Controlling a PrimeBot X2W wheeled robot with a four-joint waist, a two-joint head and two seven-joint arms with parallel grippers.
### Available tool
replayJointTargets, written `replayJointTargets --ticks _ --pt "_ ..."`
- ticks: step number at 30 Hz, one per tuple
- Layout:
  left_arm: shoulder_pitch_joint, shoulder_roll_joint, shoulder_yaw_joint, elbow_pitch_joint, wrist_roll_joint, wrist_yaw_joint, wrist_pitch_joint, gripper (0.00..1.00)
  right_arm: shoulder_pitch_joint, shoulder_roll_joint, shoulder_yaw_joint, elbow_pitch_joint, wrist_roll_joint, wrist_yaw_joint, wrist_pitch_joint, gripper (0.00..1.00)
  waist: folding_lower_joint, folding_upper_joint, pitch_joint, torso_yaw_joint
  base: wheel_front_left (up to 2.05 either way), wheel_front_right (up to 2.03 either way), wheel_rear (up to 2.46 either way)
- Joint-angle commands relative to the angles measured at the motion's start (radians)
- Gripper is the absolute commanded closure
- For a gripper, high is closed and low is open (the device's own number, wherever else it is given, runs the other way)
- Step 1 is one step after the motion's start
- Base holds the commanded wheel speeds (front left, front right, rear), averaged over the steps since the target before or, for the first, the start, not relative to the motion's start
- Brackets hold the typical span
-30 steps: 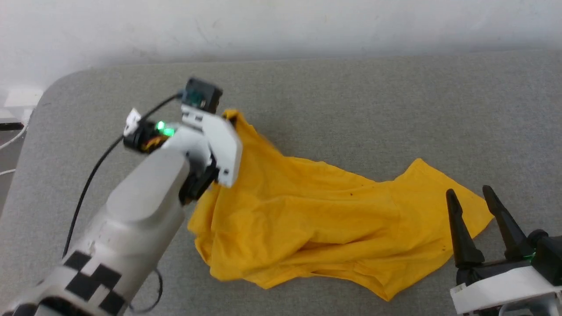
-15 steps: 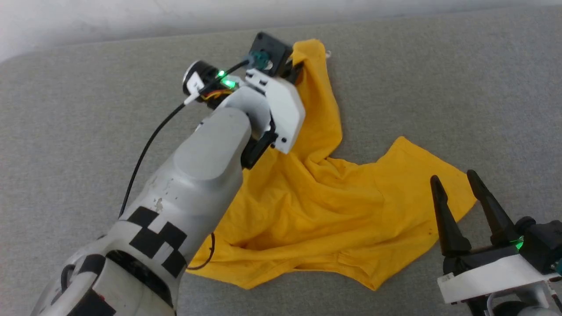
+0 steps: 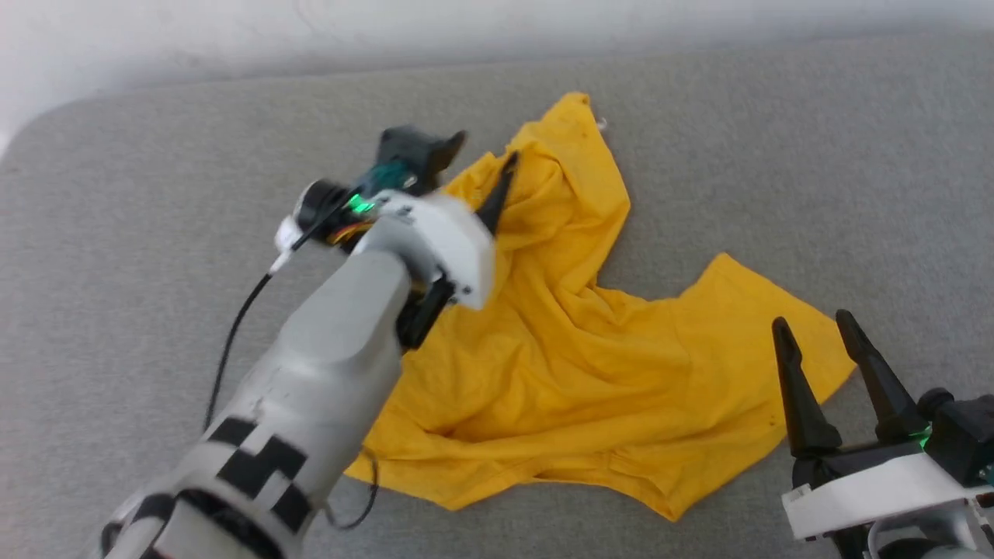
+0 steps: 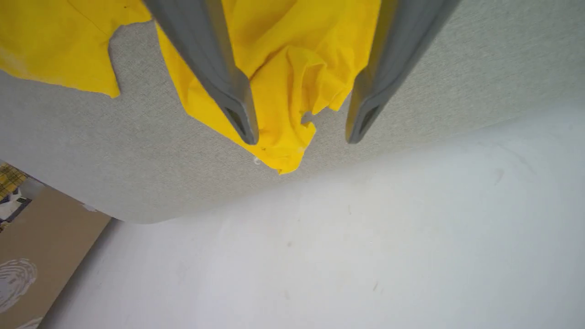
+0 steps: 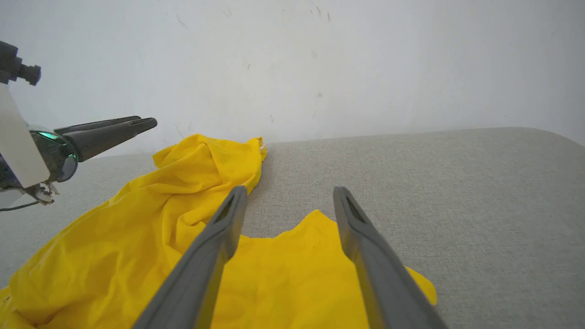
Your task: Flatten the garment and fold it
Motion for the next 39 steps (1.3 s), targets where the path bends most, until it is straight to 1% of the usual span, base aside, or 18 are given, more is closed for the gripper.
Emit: replayJointTargets --ticks 1,2,5,7,10,13,19,22,23,25,26,27,30,33,35,39 --pt "0.049 0.035 0.013 -0.005 -0.009 0.020 -0.009 0.00 0.014 0.002 -0.006 0.002 -0.004 -0.001 0.003 0.00 0.0000 0.0000 -0.073 0.056 0.00 0.00 0.00" --pt "0.049 0.035 0.013 -0.005 -0.009 0.020 -0.009 0.00 0.014 0.002 -0.006 0.002 -0.004 -0.001 0.003 0.00 0.0000 0.0000 -0.073 0.056 0.00 0.00 0.00" --pt "0.135 0.087 0.034 -0.020 -0.040 0.041 0.011 0.00 0.034 0.002 -0.008 0.001 -0.001 -0.001 0.011 0.00 0.0000 0.0000 -0.105 0.070 0.00 0.00 0.00" --pt "0.196 0.119 0.049 -0.037 -0.072 0.041 0.049 0.00 0.047 0.002 -0.010 -0.003 0.001 -0.001 0.016 0.00 0.0000 0.0000 -0.117 0.076 0.00 0.00 0.00" --pt "0.280 0.166 0.047 -0.066 -0.105 0.030 0.138 0.00 0.062 0.002 -0.012 -0.008 0.004 -0.001 0.020 0.00 0.0000 0.0000 -0.127 0.083 0.00 0.00 0.00" --pt "0.332 0.195 0.031 -0.117 -0.124 0.017 0.222 0.00 0.069 0.002 -0.010 -0.012 0.005 -0.001 0.025 0.00 0.0000 0.0000 -0.126 0.087 0.00 0.00 0.00" --pt "0.361 0.232 -0.012 -0.202 -0.130 0.031 0.396 0.00 0.055 0.002 0.005 -0.016 0.005 -0.001 0.032 0.00 0.0000 0.0000 -0.099 0.069 0.00 0.00 0.00" --pt "0.365 0.239 -0.053 -0.215 -0.127 0.024 0.510 0.00 0.051 0.002 0.006 -0.012 0.006 -0.001 0.033 0.00 0.0000 0.0000 -0.090 0.055 0.00 0.00 0.00" --pt "0.370 0.237 -0.062 -0.220 -0.133 0.019 0.545 0.11 0.050 0.002 0.004 -0.010 0.008 -0.001 0.033 0.00 0.0000 0.0000 -0.088 0.052 0.00 0.00 0.00" --pt "0.379 0.239 -0.085 -0.226 -0.139 0.010 0.614 0.62 0.048 0.002 0.001 -0.006 0.008 -0.001 0.032 0.00 0.0000 0.0000 -0.086 0.048 0.00 0.00 0.00" --pt "0.382 0.242 -0.087 -0.235 -0.140 0.011 0.621 0.94 0.047 0.002 0.000 -0.004 0.008 -0.001 0.032 0.00 0.0000 0.0000 -0.086 0.046 0.00 0.00 0.00" --pt "0.387 0.244 -0.085 -0.245 -0.144 0.014 0.622 1.00 0.047 0.002 -0.001 -0.002 0.009 -0.001 0.032 0.00 0.0000 0.0000 -0.087 0.046 0.00 0.00 0.00" --pt "0.404 0.263 -0.049 -0.288 -0.150 0.052 0.554 1.00 0.048 0.002 -0.009 0.004 0.008 -0.001 0.029 0.00 0.0000 0.0000 -0.098 0.050 0.00 0.00 0.00" --pt "0.441 0.302 0.002 -0.356 -0.159 0.107 0.467 1.00 0.055 0.002 -0.021 0.005 0.008 -0.001 0.028 0.00 0.0000 0.0000 -0.114 0.063 0.00 0.00 0.00" --pt "0.482 0.337 0.040 -0.414 -0.167 0.153 0.415 1.00 0.061 0.002 -0.027 0.007 0.008 -0.001 0.029 0.00 0.0000 0.0000 -0.125 0.071 0.00 0.00 0.00" --pt "0.607 0.416 0.113 -0.551 -0.203 0.254 0.360 1.00 0.074 0.002 -0.032 0.010 0.010 -0.001 0.031 0.00 0.0000 0.0000 -0.147 0.084 0.00 0.00 0.00"
